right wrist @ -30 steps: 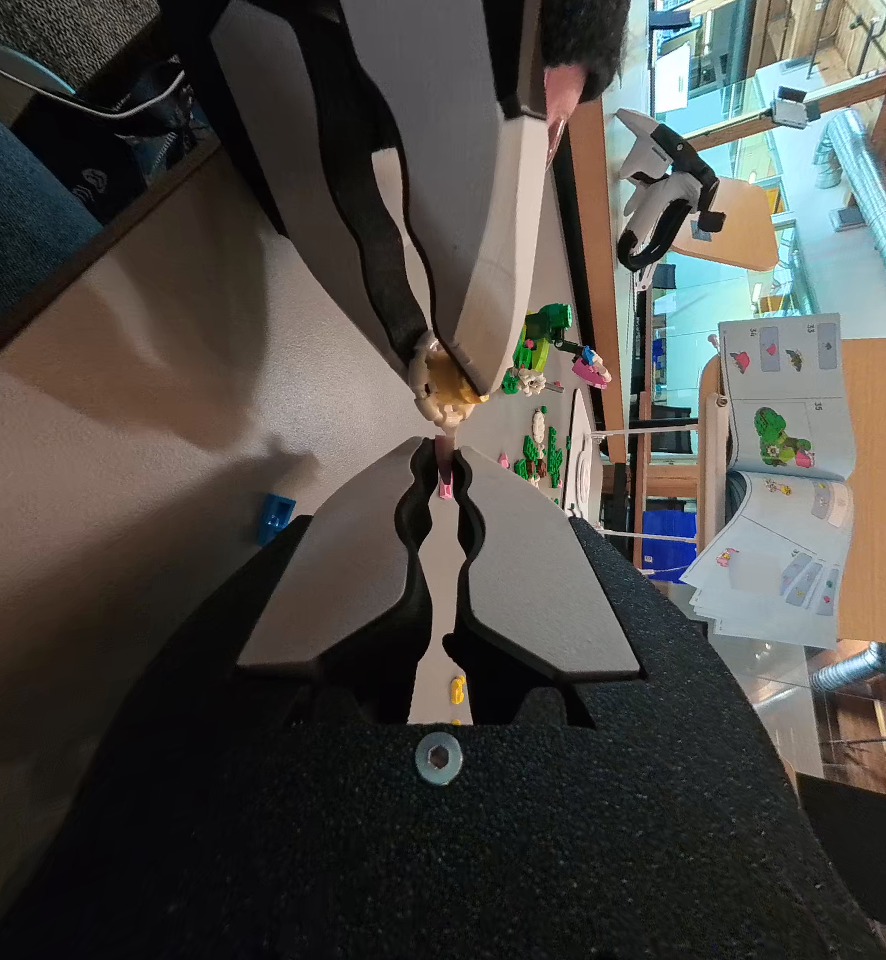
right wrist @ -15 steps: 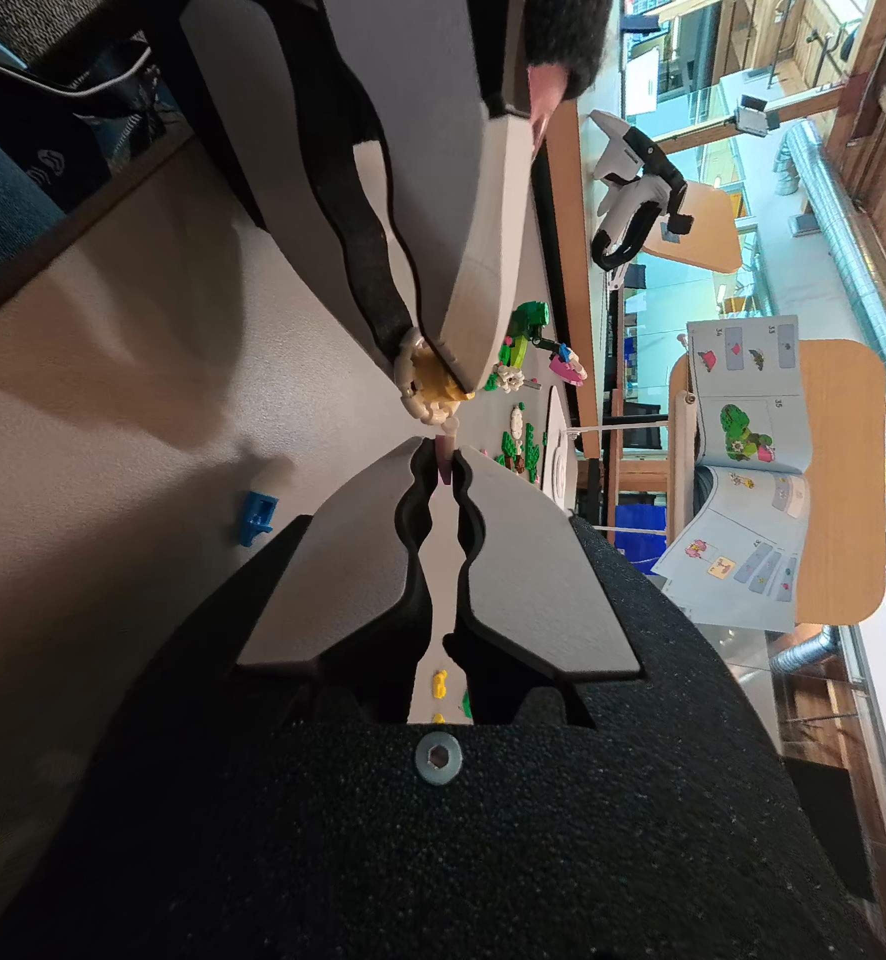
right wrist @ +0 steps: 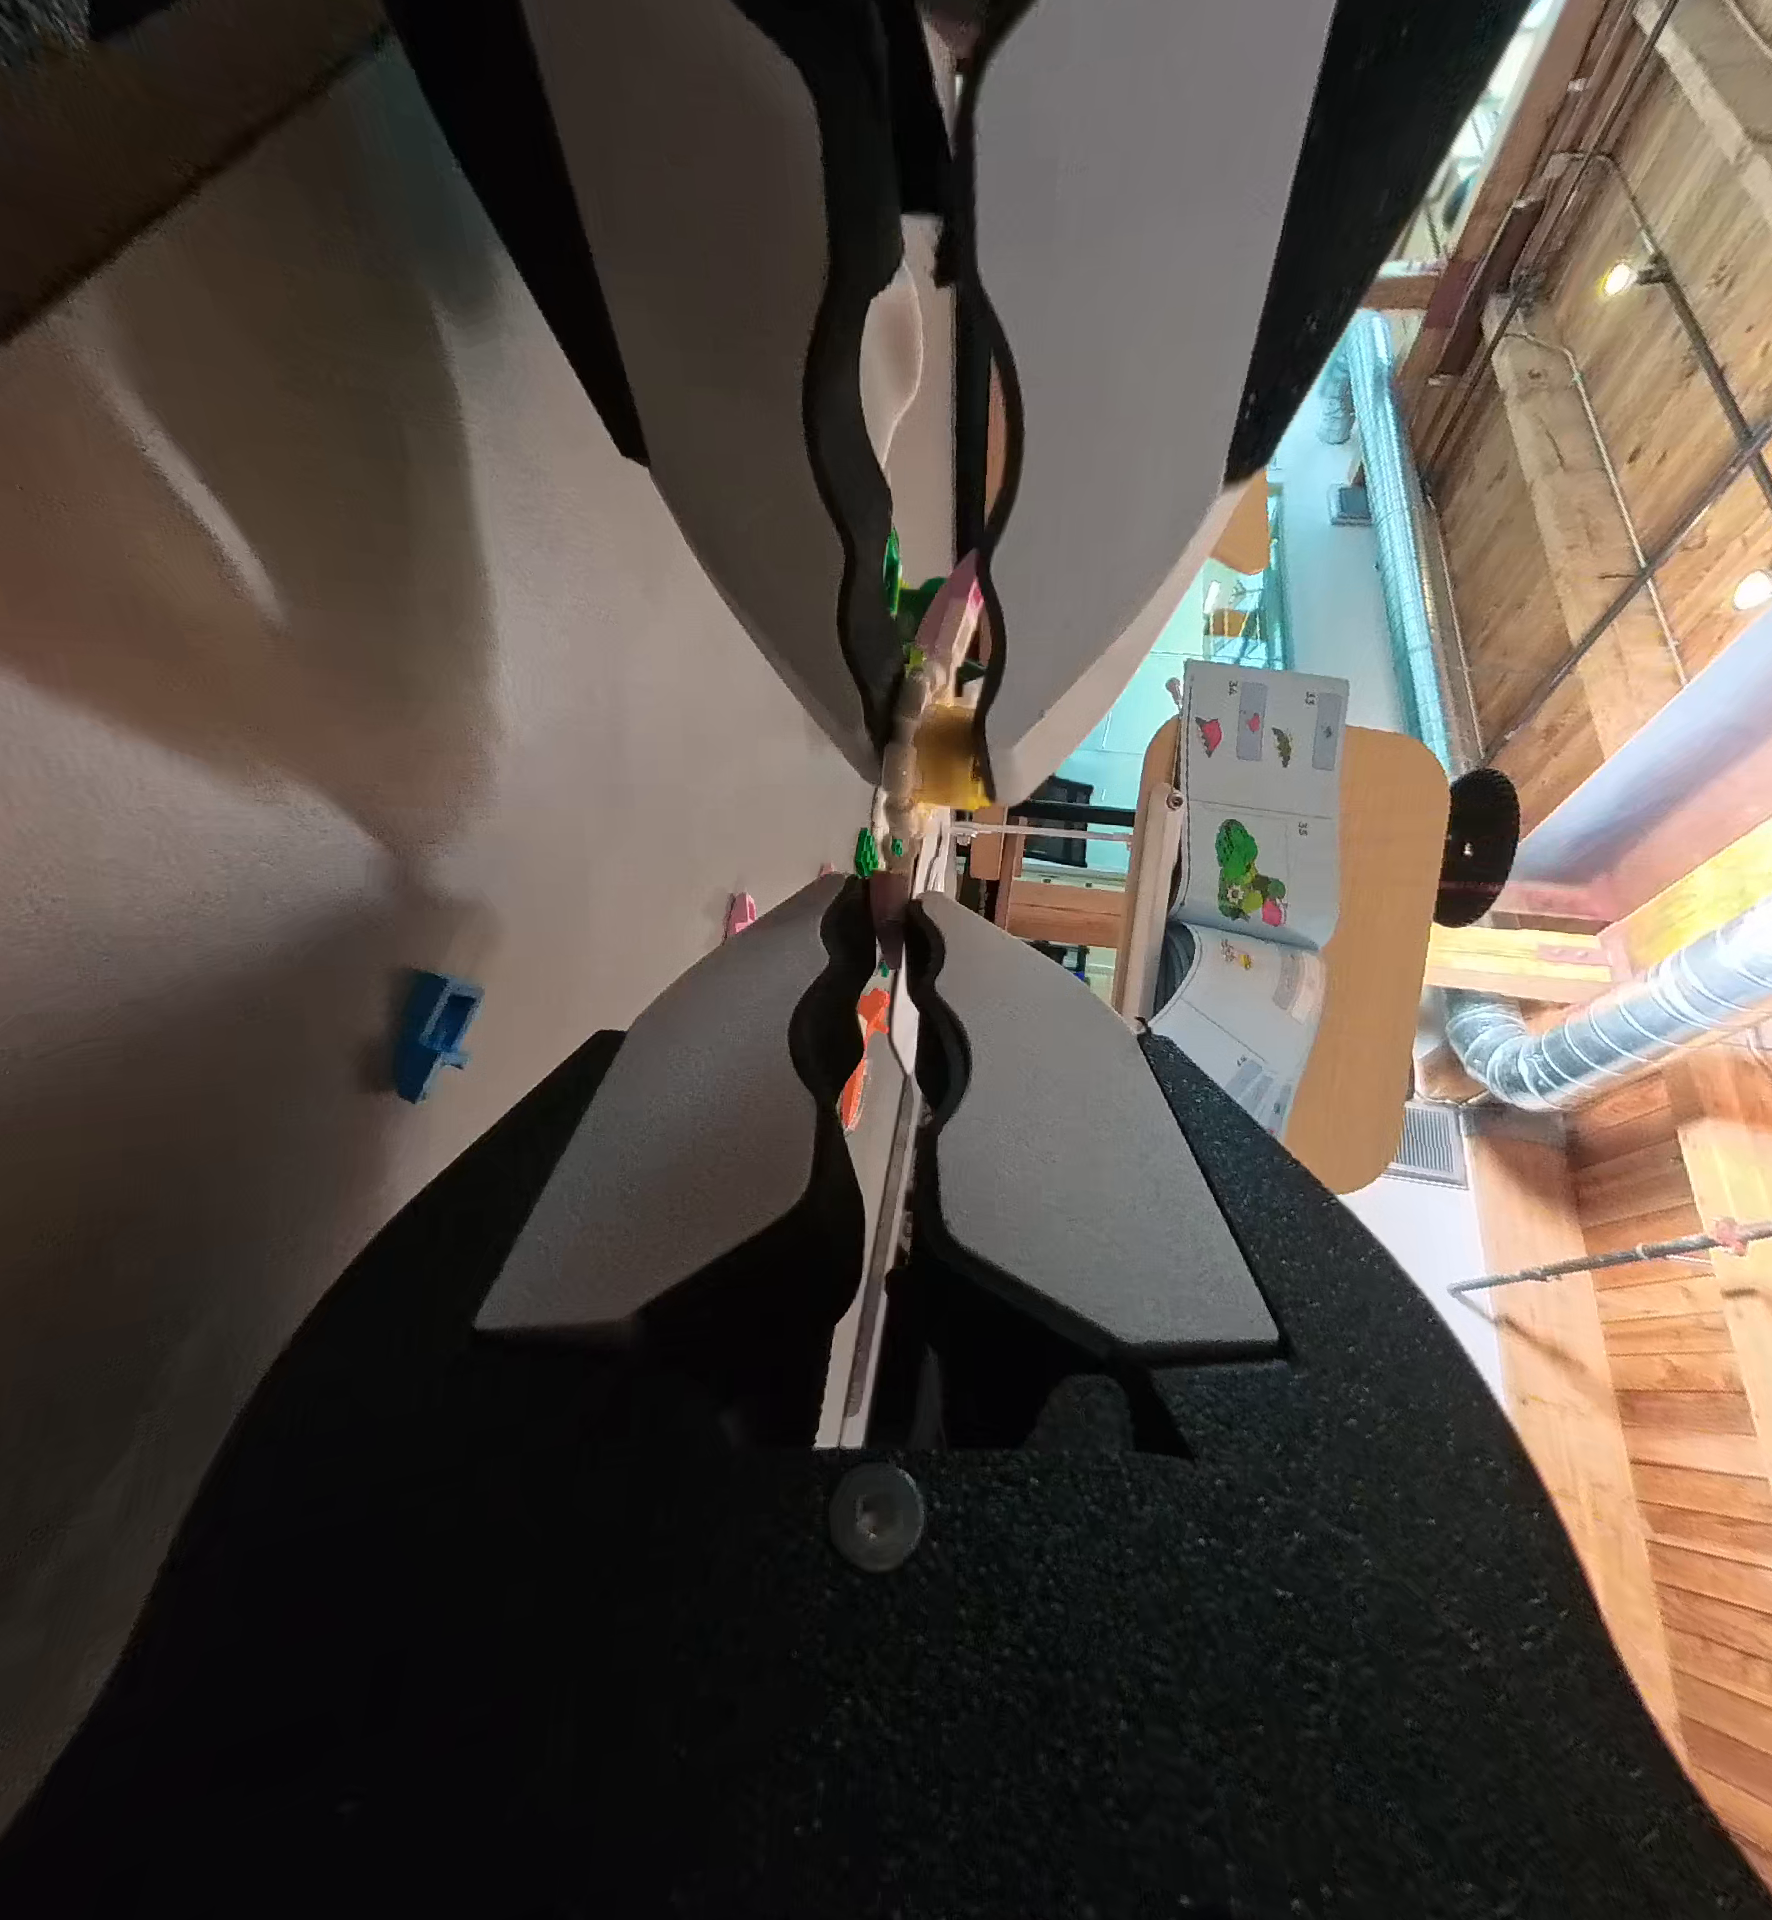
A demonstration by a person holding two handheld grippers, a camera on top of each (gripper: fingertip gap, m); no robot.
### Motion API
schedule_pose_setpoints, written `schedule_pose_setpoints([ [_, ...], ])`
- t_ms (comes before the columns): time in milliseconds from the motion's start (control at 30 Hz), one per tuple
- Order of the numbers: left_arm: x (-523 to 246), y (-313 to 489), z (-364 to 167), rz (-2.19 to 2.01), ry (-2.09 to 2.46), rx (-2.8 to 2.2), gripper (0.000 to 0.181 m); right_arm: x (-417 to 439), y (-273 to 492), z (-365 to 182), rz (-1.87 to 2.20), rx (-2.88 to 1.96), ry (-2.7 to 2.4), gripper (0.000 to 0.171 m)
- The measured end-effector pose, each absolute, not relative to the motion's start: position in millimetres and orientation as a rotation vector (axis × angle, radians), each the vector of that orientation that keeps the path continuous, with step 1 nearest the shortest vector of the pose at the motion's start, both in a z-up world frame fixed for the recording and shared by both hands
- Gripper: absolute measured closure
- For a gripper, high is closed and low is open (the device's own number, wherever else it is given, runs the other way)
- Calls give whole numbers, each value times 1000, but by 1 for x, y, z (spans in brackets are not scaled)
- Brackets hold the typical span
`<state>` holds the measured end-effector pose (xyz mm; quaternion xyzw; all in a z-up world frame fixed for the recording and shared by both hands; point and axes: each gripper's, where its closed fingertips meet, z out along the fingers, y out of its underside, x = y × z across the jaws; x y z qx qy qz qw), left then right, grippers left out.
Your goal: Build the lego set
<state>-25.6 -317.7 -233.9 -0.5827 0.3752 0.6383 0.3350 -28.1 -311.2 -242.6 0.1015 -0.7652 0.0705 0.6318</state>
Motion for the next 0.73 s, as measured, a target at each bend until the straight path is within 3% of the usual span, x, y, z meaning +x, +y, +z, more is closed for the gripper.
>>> schedule_pose_setpoints([
  [33, -26, -317, -235, 1652, 970, -1537, 167, -28, -311, -243, 154, 231, -1753, 166],
  [733, -29, -304, -277, 1030, 757, -1990, 167, -32, -309, -284, 187, 147, -2098, 166],
])
